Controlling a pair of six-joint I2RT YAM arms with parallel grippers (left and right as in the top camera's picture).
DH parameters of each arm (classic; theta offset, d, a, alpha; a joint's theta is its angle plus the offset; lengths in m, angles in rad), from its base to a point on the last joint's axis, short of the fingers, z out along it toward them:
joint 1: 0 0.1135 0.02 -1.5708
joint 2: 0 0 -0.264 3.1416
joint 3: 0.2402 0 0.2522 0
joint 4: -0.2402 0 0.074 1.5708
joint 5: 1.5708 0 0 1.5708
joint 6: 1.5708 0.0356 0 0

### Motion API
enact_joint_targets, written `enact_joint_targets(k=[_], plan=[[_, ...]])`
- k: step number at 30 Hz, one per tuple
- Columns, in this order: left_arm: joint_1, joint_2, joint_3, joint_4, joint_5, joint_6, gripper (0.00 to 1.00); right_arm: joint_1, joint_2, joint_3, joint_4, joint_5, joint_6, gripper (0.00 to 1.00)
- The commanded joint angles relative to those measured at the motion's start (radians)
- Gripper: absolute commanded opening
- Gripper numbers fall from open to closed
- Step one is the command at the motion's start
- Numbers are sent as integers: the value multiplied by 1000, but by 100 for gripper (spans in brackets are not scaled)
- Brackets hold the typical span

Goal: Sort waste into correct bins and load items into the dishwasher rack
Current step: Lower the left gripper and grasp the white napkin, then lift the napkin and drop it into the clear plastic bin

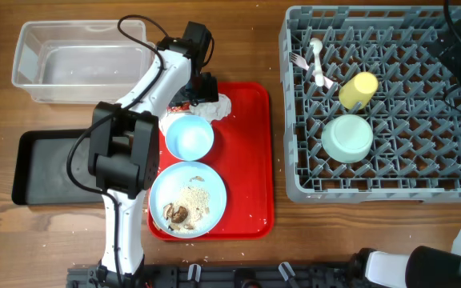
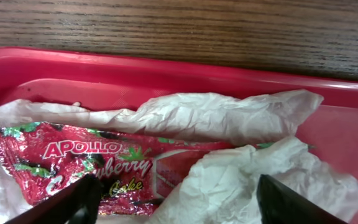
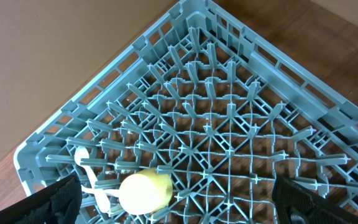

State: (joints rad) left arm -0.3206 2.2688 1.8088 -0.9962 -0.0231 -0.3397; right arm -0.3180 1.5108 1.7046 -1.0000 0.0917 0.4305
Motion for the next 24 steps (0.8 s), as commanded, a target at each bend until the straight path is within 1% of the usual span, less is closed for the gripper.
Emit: enact_joint_targets(k=[1,5,6,8,10,11,13,14,16,18,24], plan=[[-3,19,5,-11,16,19,76,0,9,0,1,21,14,100],[-3,19,-4,-18,41,23,67,0,9,0,1,21,14,100],[-3,19,-5,-19,42,22,63,0,9,0,1,21,14,100],[-3,19,-11,-18,42,22,58,0,9,0,1,21,14,100],[-3,19,-12,-22,42,22,48,0,9,0,1,21,14,100],[-3,19,-12,-22,42,22,40,0,9,0,1,21,14,100],[-3,19,-12,-19,42,22,30,0,9,0,1,21,14,100],[-3,18,-11,-18,42,21,20,0,9,0,1,21,14,100],[-3,13,-10,-19,42,15,5,0,9,0,1,21,14,100],[-3,-6,-8,-24,42,13,4,0,9,0,1,21,14,100],[-3,-81,-8,-40,42,10,4,0,9,0,1,21,14,100]])
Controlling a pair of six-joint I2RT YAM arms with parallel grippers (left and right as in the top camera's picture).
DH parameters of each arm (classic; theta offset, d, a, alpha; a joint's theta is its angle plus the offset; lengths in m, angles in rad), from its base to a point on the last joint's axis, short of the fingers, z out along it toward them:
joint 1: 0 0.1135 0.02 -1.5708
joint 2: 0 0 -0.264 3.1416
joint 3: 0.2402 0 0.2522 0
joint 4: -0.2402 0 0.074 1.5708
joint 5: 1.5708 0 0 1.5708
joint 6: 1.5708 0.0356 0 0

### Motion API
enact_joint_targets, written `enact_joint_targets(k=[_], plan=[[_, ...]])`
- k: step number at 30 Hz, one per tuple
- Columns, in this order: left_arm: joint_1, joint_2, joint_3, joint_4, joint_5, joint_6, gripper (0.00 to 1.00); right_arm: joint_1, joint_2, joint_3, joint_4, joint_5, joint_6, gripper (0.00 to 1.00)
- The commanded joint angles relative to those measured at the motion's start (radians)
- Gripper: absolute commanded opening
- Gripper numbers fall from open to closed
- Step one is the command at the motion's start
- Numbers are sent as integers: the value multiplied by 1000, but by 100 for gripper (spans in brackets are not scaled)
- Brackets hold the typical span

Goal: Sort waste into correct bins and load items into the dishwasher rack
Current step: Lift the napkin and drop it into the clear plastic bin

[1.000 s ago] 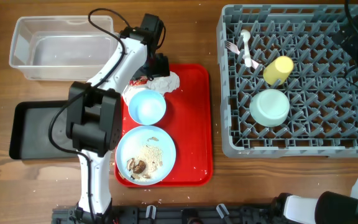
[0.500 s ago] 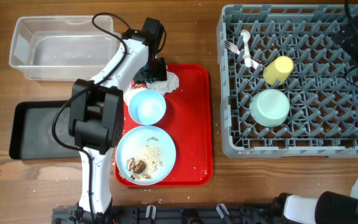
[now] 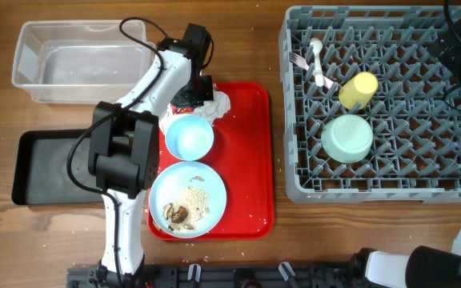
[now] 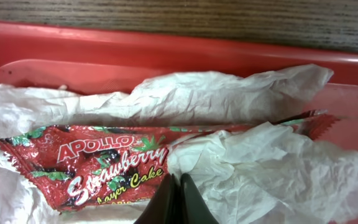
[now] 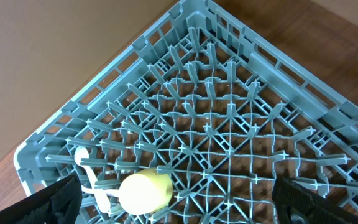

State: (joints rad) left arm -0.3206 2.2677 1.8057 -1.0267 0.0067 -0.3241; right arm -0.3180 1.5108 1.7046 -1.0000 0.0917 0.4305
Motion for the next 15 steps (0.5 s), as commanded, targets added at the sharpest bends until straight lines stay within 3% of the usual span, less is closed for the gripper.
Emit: enact_joint_targets(k=[1,15], plan=[[-3,-94,-5,-13,12,-6,4,0,9,0,1,21,14,100],[-2,-185,-5,-21,7,-59,4,0,9,0,1,21,14,100]])
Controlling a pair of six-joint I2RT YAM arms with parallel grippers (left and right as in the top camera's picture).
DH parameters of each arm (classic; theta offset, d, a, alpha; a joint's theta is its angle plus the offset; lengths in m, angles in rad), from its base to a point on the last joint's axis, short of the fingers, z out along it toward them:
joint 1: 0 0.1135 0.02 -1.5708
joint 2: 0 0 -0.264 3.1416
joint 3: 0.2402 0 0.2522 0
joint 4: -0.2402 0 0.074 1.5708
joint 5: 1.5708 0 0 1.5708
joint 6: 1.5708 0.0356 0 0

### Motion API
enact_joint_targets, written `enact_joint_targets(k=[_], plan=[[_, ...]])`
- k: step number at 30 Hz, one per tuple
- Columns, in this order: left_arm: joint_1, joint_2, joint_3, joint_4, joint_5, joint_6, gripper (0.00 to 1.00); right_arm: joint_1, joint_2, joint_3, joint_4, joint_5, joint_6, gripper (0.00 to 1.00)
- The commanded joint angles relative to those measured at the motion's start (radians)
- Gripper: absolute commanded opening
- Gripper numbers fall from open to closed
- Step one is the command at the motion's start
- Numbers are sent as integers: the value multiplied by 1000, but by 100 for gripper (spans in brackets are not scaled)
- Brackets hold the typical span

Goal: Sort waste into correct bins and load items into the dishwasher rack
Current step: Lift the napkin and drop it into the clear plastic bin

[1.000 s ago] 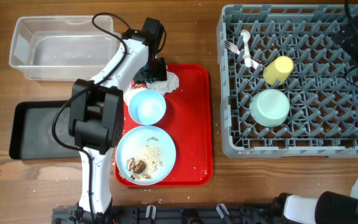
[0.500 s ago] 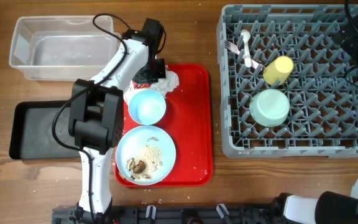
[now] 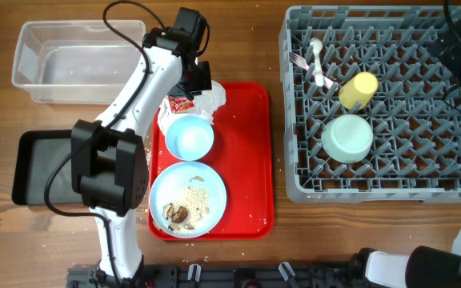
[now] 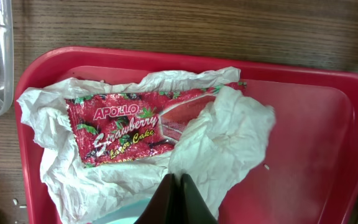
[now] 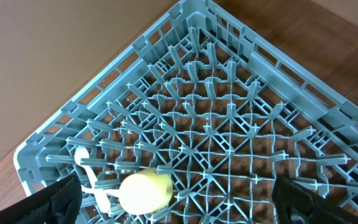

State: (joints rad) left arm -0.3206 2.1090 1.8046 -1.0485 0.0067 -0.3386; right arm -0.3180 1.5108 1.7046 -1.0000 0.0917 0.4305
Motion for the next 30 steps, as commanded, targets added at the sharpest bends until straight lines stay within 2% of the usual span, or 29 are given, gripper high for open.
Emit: enact_joint_targets(k=[1,4,7,15,21,26,29,30], plan=[[0,-34,-4,5,6,-61,4,0,9,0,1,21,14,100],[18,-82,-3,28,-19,-106,4,0,9,0,1,21,15,100],[65,-153,-3,77,-106,-211,4,0,9,0,1,21,15,100],[261,-197,-4,271,-113,-372,4,0,9,0,1,21,14,100],[391,-177,-4,335,-113,-404,4,0,9,0,1,21,14,100],[453,-161,-4,317,-113,-403,15,0,9,0,1,21,15,100],[468,-139,-4,283,-113,-403,13,0,9,0,1,21,14,100],[468,-132,-4,274,-113,-403,21,0,9,0,1,21,15,100]])
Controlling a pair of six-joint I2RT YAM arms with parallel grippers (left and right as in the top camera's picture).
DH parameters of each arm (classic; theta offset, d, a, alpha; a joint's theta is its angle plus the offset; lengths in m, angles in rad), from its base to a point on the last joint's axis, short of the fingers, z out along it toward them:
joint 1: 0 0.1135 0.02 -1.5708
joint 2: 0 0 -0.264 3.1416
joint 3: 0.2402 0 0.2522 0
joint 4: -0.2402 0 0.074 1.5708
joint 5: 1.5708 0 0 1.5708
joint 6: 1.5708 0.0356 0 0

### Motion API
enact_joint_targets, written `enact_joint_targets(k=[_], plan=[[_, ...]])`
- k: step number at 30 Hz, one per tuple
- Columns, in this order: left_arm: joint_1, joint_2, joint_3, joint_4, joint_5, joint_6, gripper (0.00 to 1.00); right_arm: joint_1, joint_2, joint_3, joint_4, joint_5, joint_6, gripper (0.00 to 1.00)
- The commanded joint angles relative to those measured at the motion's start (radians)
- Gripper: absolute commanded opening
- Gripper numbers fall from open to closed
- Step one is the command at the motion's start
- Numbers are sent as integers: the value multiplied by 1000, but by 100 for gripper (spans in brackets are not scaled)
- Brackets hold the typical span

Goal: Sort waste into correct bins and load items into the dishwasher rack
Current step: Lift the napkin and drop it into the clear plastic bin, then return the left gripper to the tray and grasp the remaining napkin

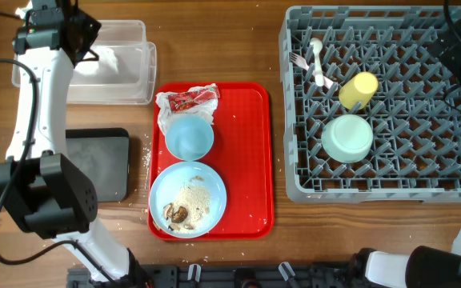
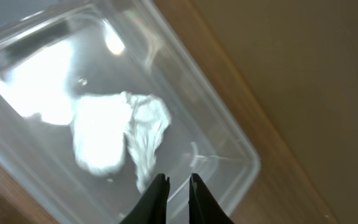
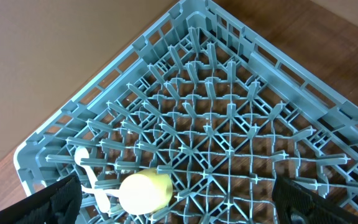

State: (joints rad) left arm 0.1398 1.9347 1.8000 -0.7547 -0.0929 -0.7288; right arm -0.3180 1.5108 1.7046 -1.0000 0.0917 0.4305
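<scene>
My left gripper [image 1: 77, 30] hangs over the clear plastic bin [image 1: 138, 76] at the back left. Its jaws stand slightly open with nothing between them [image 2: 178, 185]. A crumpled white napkin [image 2: 120, 132] lies on the bin floor [image 1: 106, 58]. On the red tray [image 1: 246, 160] rest a red snack wrapper [image 1: 189, 99] on more white tissue, a blue bowl [image 1: 189, 138] and a blue plate with food scraps [image 1: 188, 198]. My right gripper [image 3: 179, 200] is open above the grey dishwasher rack [image 3: 229, 124].
The rack [image 1: 294, 192] at the right holds a yellow cup [image 1: 358, 88], a pale green bowl [image 1: 347, 138] and white cutlery [image 1: 317, 60]. A black bin [image 1: 98, 164] sits left of the tray, partly behind my left arm.
My left gripper was shut at the tissue on the tray's back left corner. It is now over the clear bin, jaws parted, and a white napkin lies in the bin.
My left gripper was open around the tissue and wrapper on the tray. Then it was shut on the tissue, then raised above the tray. Now a napkin lies in the clear bin while the wrapper stays on the tray. The right arm stayed still.
</scene>
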Motion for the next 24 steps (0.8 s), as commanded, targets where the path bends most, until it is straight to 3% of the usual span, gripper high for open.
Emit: enact_joint_targets(k=[1,2,4,6,9,14,19,24], plan=[[7,44,1,-28,-13,-13,28,0,9,0,1,21,15,100],[7,45,1,-36,-13,-13,39,0,9,0,1,21,14,100],[2,44,1,-50,2,-12,45,0,9,0,1,21,14,100],[-5,42,1,-60,79,29,43,0,9,0,1,21,14,100],[-45,42,1,-63,260,233,36,0,9,0,1,21,14,100],[-188,42,1,-88,248,345,45,0,9,0,1,21,14,100],[-362,51,-1,-135,105,359,77,0,9,0,1,21,14,100],[-413,109,-1,-171,91,360,81,0,9,0,1,21,15,100]])
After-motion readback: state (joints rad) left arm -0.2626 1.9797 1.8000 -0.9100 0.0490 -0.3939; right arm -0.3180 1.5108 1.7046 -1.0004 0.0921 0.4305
